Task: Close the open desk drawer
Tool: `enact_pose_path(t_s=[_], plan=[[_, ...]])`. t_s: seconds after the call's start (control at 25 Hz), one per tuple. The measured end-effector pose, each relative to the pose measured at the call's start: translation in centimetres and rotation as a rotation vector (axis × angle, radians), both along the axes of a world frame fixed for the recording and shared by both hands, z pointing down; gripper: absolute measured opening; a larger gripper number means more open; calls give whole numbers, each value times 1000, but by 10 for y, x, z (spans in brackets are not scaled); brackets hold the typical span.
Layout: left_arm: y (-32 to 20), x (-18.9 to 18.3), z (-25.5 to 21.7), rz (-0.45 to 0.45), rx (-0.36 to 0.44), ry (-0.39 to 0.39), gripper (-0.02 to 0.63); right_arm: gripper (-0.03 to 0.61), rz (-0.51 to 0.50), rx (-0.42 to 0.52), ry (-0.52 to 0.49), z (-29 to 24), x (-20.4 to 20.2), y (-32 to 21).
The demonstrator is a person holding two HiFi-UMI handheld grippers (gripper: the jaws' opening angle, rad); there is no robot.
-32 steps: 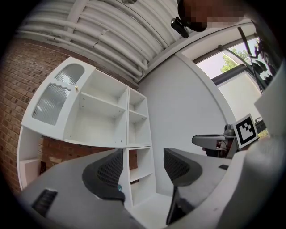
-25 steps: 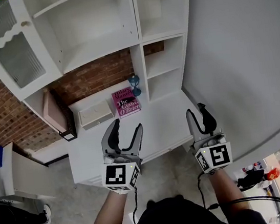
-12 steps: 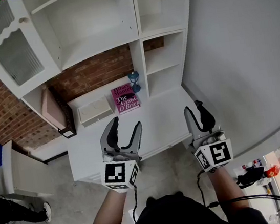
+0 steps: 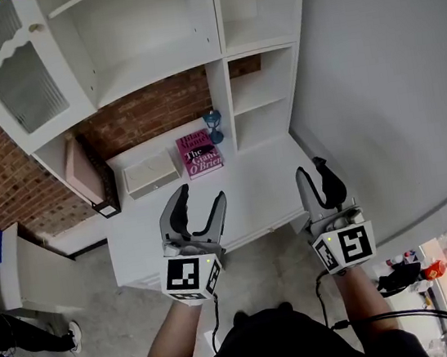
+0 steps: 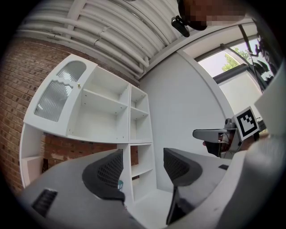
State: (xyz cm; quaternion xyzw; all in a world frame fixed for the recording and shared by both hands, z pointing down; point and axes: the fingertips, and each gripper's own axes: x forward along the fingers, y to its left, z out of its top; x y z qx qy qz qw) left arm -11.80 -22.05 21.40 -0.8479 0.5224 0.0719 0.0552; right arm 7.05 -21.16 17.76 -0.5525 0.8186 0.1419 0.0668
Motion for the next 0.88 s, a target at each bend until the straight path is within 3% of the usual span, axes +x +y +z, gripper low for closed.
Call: enact_pose_path(t_s=[0.88], plan=[[5,-13,2,20,7,3,279,138,24,3,-11,2,-11,10]])
